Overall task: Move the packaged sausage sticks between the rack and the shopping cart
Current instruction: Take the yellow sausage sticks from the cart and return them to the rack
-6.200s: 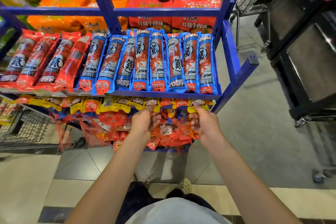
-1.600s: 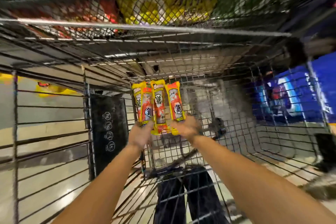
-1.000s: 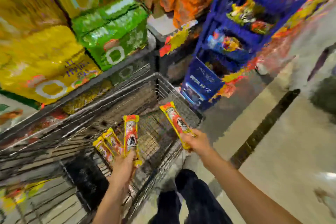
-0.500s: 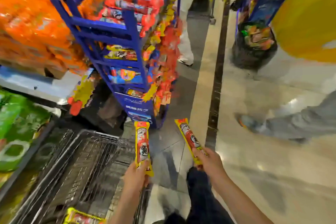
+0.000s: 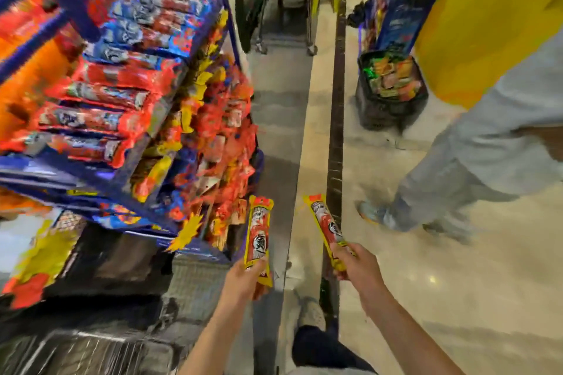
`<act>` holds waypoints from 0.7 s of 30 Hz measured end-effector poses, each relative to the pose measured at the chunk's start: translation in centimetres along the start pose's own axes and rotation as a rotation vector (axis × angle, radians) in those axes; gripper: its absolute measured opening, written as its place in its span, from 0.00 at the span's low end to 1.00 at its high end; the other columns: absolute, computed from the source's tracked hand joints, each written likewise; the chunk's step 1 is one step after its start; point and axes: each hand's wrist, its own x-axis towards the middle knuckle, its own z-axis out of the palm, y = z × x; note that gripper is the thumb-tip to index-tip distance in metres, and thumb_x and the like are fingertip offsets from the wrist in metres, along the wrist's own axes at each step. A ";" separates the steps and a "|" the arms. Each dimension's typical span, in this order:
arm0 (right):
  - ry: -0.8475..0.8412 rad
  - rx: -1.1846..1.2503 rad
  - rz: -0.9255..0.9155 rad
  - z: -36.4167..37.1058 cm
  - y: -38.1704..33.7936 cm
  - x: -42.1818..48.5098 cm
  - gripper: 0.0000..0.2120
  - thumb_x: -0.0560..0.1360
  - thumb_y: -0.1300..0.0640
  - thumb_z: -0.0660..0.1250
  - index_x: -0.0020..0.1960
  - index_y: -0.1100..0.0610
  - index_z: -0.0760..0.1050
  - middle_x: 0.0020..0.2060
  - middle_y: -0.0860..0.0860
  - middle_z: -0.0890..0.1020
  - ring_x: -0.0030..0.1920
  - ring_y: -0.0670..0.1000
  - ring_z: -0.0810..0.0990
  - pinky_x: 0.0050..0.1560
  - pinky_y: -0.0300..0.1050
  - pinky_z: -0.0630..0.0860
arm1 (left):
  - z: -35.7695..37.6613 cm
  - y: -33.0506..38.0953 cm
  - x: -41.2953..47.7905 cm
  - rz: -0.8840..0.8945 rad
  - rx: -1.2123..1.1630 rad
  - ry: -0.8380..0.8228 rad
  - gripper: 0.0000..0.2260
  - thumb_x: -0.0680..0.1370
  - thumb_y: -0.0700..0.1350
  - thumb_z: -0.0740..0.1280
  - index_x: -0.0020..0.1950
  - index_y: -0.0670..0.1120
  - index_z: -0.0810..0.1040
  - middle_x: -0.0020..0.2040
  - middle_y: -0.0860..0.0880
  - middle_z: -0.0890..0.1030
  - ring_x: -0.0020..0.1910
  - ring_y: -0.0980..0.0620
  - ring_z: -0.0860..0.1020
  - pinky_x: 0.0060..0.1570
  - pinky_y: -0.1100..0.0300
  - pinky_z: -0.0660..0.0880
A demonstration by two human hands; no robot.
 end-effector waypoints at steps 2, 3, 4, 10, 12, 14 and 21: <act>-0.019 -0.034 -0.032 -0.7 -2.6 2.7 0.06 0.74 0.54 0.72 0.49 0.56 0.80 0.32 0.53 0.82 0.29 0.49 0.77 0.33 0.45 0.77 | 1.4 2.6 1.6 0.011 -0.008 0.011 0.07 0.79 0.43 0.67 0.44 0.41 0.76 0.23 0.50 0.75 0.18 0.54 0.70 0.20 0.66 0.64; -0.026 -0.058 -0.041 -1.0 -4.0 3.8 0.06 0.74 0.54 0.72 0.49 0.56 0.80 0.33 0.53 0.83 0.29 0.49 0.78 0.33 0.44 0.77 | 2.0 3.7 2.2 0.012 -0.011 0.019 0.06 0.79 0.43 0.66 0.45 0.40 0.76 0.22 0.51 0.75 0.18 0.55 0.71 0.20 0.65 0.64; -0.031 -0.076 -0.048 -1.2 -5.2 4.7 0.06 0.74 0.54 0.72 0.49 0.56 0.80 0.34 0.53 0.83 0.30 0.49 0.78 0.32 0.44 0.77 | 2.6 4.9 2.6 0.012 -0.023 0.032 0.06 0.79 0.43 0.66 0.46 0.41 0.76 0.22 0.51 0.75 0.18 0.55 0.71 0.19 0.65 0.65; -0.132 -0.138 -0.103 0.9 -12.3 10.1 0.08 0.73 0.53 0.73 0.51 0.53 0.80 0.38 0.54 0.83 0.34 0.50 0.81 0.34 0.45 0.77 | 3.8 10.9 4.8 0.119 -0.085 0.144 0.07 0.79 0.45 0.67 0.50 0.42 0.77 0.30 0.47 0.75 0.21 0.58 0.73 0.23 0.63 0.72; -0.182 -0.143 -0.133 2.2 -14.9 11.7 0.06 0.73 0.54 0.73 0.50 0.52 0.80 0.34 0.51 0.83 0.31 0.48 0.79 0.33 0.44 0.76 | 4.1 12.8 5.7 0.145 -0.194 0.127 0.09 0.79 0.45 0.66 0.54 0.39 0.76 0.31 0.46 0.73 0.21 0.56 0.71 0.21 0.65 0.68; -0.242 -0.139 -0.175 3.6 -17.8 13.3 0.04 0.74 0.56 0.72 0.49 0.52 0.80 0.30 0.48 0.81 0.29 0.46 0.77 0.31 0.42 0.74 | 4.5 14.6 7.1 0.163 -0.294 0.143 0.14 0.78 0.49 0.68 0.59 0.42 0.76 0.34 0.47 0.76 0.28 0.53 0.73 0.26 0.62 0.70; -0.425 -0.188 -0.285 8.7 -28.6 20.5 0.09 0.74 0.54 0.72 0.54 0.48 0.80 0.33 0.47 0.81 0.31 0.47 0.77 0.34 0.41 0.74 | 5.5 22.7 14.4 0.264 -0.342 0.292 0.19 0.73 0.64 0.66 0.58 0.54 0.77 0.45 0.48 0.82 0.39 0.52 0.79 0.37 0.57 0.76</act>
